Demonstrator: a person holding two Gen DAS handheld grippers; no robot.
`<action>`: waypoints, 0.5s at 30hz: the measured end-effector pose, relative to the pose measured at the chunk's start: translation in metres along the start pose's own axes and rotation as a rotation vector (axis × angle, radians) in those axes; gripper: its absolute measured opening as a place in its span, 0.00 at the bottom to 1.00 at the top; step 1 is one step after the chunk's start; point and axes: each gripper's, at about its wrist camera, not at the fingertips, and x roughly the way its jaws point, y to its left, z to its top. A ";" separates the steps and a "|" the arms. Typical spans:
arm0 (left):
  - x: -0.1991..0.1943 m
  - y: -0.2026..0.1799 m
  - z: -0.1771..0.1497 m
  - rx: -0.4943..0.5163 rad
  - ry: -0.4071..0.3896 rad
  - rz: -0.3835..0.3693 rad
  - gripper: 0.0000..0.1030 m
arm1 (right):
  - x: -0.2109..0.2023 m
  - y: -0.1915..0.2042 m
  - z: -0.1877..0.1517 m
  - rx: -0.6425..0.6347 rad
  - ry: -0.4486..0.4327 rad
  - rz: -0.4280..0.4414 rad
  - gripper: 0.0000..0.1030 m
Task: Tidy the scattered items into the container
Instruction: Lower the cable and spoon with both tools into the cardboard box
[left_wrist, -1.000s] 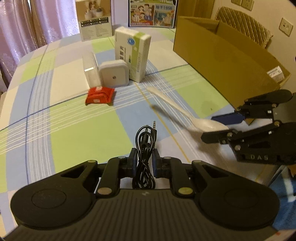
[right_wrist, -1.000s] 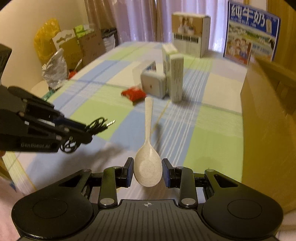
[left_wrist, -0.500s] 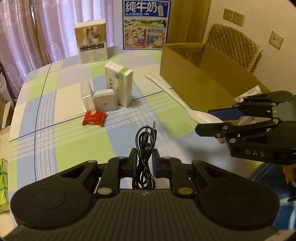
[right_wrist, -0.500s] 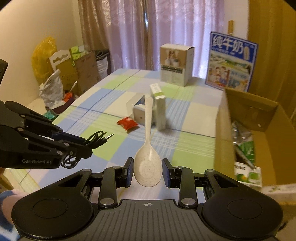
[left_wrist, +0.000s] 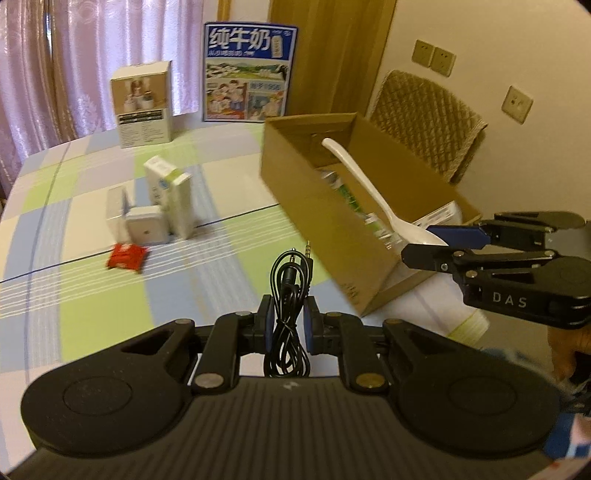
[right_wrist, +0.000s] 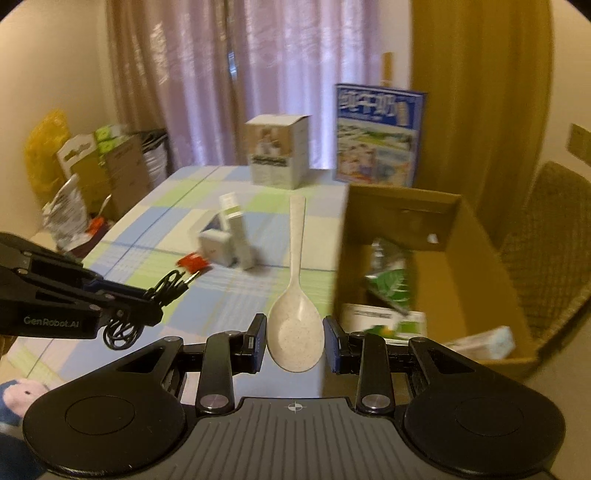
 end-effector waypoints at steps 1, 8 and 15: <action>0.003 -0.006 0.004 -0.005 -0.002 -0.010 0.12 | -0.003 -0.008 0.000 0.013 -0.004 -0.014 0.29; 0.026 -0.048 0.036 -0.013 -0.020 -0.076 0.12 | -0.012 -0.064 0.003 0.088 -0.013 -0.085 0.29; 0.062 -0.076 0.067 -0.038 -0.032 -0.122 0.12 | -0.007 -0.102 0.008 0.119 -0.020 -0.132 0.29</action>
